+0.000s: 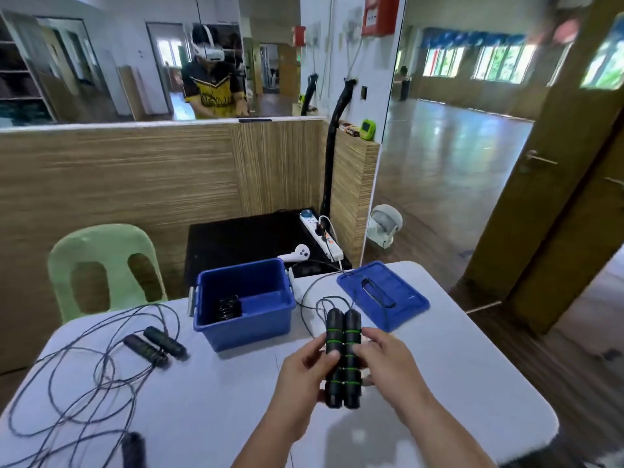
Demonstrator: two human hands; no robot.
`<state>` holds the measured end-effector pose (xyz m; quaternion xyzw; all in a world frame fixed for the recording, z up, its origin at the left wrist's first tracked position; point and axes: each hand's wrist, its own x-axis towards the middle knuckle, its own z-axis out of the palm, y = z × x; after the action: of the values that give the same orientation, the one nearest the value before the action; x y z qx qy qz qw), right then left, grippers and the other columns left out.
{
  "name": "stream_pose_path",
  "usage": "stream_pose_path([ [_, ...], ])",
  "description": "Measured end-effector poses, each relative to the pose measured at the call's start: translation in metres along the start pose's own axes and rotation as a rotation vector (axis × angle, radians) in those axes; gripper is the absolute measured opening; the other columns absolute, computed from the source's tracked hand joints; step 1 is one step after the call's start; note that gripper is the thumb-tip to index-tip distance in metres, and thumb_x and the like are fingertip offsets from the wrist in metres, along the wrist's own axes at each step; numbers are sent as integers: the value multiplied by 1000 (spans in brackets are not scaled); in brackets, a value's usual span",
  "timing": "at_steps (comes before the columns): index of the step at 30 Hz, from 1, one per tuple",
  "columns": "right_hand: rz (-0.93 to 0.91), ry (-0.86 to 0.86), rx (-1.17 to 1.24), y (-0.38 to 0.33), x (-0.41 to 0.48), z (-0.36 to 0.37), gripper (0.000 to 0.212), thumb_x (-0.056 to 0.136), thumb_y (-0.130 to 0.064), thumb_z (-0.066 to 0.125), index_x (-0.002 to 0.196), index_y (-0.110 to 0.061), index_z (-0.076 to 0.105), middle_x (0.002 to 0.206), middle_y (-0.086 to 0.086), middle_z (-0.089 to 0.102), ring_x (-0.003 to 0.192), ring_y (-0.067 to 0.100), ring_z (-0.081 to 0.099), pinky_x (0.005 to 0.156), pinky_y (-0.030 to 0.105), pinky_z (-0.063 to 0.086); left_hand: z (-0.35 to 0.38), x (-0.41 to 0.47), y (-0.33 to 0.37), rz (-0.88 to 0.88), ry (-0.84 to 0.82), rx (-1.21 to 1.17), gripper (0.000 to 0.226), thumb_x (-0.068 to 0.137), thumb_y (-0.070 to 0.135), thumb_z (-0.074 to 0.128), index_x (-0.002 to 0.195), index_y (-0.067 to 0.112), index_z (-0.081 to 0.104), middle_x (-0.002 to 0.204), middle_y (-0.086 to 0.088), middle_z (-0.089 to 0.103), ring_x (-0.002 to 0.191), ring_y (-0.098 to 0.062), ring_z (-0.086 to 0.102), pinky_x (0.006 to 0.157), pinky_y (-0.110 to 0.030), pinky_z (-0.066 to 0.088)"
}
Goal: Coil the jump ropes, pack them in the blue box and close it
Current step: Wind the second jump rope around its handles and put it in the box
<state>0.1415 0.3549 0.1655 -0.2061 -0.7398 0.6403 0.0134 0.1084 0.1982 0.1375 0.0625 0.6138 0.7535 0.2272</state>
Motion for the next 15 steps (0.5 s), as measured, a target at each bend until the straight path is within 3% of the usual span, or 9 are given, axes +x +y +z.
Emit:
stream_pose_path([
  [3,68,53,-20,-5,-17,14,39,75,-48,63,98,-20,76,98,7,76,88,23,76,70,45,65,1,-20,1,49,37,91,37,99,11,64,131,28,68,112,-2,78,103,-25,75,89,-49,62],
  [5,111,72,-10,-9,-25,21,48,72,-59,64,92,-17,76,92,5,78,87,23,76,77,51,64,5,-31,1,74,96,161,41,98,11,67,132,34,65,104,8,80,96,-14,76,84,-36,63],
  [9,192,40,77,-17,-35,26,40,92,-52,62,96,-15,76,91,8,80,84,26,78,84,50,63,16,-42,-6,197,192,418,47,98,26,68,138,47,56,103,15,73,83,-3,69,81,-29,60],
  [12,280,27,203,-17,-37,24,45,96,-53,60,103,-10,73,91,14,79,77,30,78,73,45,63,26,-44,-10,275,219,681,48,102,43,56,145,56,42,109,17,57,88,3,59,75,-20,52],
  [15,322,6,328,-15,-39,16,52,96,-58,56,107,-10,73,93,14,80,84,31,78,68,41,61,39,-47,-14,344,249,869,45,105,51,41,150,57,36,111,22,49,99,0,56,78,-21,50],
])
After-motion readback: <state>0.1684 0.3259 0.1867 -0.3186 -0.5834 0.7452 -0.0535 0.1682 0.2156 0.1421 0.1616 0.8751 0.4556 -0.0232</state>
